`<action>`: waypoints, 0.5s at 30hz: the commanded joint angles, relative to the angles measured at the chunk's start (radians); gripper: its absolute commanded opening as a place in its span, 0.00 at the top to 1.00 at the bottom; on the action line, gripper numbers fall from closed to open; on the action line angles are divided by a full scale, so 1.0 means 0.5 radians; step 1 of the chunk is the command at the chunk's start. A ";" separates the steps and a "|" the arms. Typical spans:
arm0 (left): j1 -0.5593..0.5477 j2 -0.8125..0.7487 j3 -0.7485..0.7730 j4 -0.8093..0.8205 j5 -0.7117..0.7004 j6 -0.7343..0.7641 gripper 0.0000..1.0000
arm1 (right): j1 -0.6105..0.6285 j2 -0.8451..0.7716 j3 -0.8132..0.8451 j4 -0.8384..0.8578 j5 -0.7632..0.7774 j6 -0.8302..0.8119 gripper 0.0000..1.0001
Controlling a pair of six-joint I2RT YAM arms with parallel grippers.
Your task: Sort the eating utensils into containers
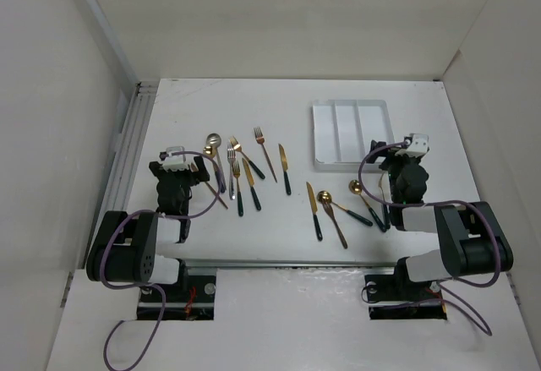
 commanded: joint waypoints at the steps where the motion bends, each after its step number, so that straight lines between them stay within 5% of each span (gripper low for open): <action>1: 0.007 -0.002 0.025 0.390 0.019 -0.010 0.00 | 0.027 -0.033 0.058 0.104 -0.042 -0.016 0.00; 6: 0.007 -0.002 0.053 0.405 0.096 0.030 0.00 | 0.027 -0.054 0.076 0.067 -0.072 -0.016 0.00; 8: 0.007 -0.066 0.016 0.379 0.230 0.091 0.00 | 0.049 -0.207 0.265 -0.284 -0.072 -0.035 0.00; 10: 0.029 -0.289 0.207 0.030 0.414 0.156 0.00 | 0.049 -0.459 0.492 -0.996 -0.027 -0.053 0.00; 12: 0.029 -0.406 0.465 -0.675 0.656 0.339 0.00 | 0.095 -0.645 0.827 -1.562 0.059 -0.141 0.00; 13: 0.002 -0.455 0.603 -0.890 0.837 0.677 0.00 | 0.131 -0.683 0.949 -1.760 0.248 -0.221 0.00; 15: -0.023 -0.489 0.944 -1.274 0.765 0.812 0.00 | 0.339 -0.705 1.342 -2.143 0.634 -0.433 0.00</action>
